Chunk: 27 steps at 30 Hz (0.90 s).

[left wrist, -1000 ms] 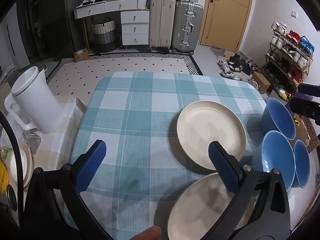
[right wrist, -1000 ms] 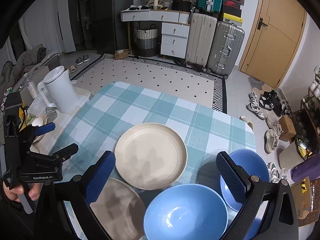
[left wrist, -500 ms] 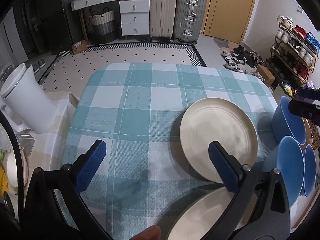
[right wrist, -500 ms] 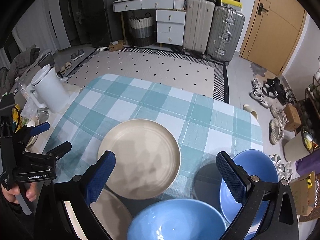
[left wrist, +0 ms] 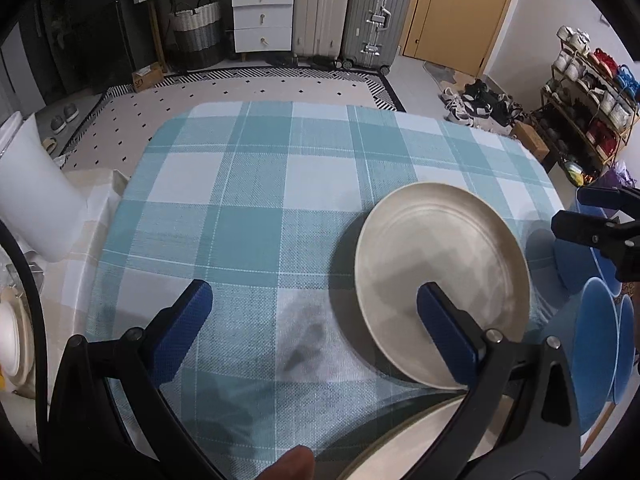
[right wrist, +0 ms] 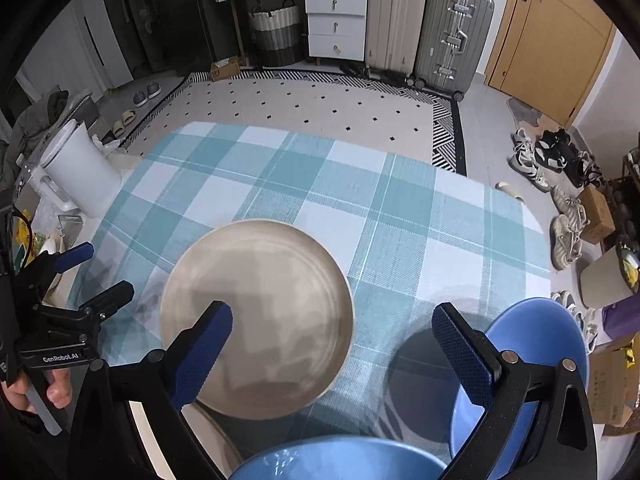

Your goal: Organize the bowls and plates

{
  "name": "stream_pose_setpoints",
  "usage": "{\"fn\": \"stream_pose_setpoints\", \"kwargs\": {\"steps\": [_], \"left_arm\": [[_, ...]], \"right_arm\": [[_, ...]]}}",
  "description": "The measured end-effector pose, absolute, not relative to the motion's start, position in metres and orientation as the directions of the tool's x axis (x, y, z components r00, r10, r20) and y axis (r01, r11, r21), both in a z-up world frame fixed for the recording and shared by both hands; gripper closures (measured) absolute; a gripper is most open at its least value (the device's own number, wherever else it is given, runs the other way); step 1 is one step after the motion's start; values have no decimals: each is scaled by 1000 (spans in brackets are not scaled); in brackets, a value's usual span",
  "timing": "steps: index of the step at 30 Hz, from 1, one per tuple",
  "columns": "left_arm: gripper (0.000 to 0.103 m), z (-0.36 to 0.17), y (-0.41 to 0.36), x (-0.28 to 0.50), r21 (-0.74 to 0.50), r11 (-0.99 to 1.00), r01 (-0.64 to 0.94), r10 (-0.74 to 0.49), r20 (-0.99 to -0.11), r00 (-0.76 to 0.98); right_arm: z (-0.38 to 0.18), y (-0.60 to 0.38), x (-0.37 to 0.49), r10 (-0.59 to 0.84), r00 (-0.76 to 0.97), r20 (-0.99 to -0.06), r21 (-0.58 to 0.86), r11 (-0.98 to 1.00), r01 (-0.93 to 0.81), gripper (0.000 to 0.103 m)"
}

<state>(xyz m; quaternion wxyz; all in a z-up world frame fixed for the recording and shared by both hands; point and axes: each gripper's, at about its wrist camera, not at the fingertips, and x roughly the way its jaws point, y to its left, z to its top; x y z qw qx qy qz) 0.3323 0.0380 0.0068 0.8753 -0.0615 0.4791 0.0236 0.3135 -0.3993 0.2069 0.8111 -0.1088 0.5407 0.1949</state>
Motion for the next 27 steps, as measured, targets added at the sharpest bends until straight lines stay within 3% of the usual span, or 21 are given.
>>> {"fn": "stream_pose_setpoints", "kwargs": {"steps": [19, 22, 27], "left_arm": [[1, -48, 26, 361, -104, 991, -85, -55, -893, 447], [1, -54, 27, 363, -112, 990, -90, -62, -898, 436], [7, -62, 28, 365, -145, 985, -92, -95, -904, 416]], "right_arm": [[141, -394, 334, 150, 210, -966, 36, 884, -467, 2], [135, -394, 335, 148, 193, -970, 41, 881, -472, 6], [125, -393, 335, 143, 157, -977, 50, 874, -483, 24]]}}
